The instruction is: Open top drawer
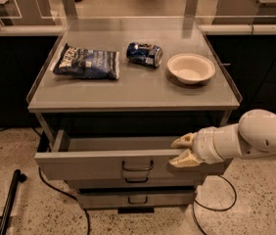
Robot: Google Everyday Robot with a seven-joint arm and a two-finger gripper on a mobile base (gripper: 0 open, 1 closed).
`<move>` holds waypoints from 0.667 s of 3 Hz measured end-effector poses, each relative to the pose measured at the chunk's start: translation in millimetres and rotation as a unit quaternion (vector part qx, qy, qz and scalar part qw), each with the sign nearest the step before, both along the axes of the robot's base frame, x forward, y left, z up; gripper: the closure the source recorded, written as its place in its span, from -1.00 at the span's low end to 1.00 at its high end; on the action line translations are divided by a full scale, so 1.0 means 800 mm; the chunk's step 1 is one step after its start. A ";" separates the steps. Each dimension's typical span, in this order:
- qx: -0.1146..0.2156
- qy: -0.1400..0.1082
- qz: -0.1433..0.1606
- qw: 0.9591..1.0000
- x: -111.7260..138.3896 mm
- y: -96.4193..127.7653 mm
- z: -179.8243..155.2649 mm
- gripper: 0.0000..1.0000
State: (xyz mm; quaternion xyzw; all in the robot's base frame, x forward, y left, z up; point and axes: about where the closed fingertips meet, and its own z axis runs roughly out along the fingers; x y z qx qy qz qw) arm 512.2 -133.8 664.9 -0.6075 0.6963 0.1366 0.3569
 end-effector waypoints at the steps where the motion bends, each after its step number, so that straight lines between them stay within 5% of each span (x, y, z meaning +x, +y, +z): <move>1: 0.000 0.000 0.000 1.000 0.000 0.000 0.000 -0.28; 2: 0.000 0.000 0.000 1.000 0.000 0.000 0.000 -0.11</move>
Offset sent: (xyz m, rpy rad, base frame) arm 0.0000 0.0000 0.0000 0.0000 0.0000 0.0001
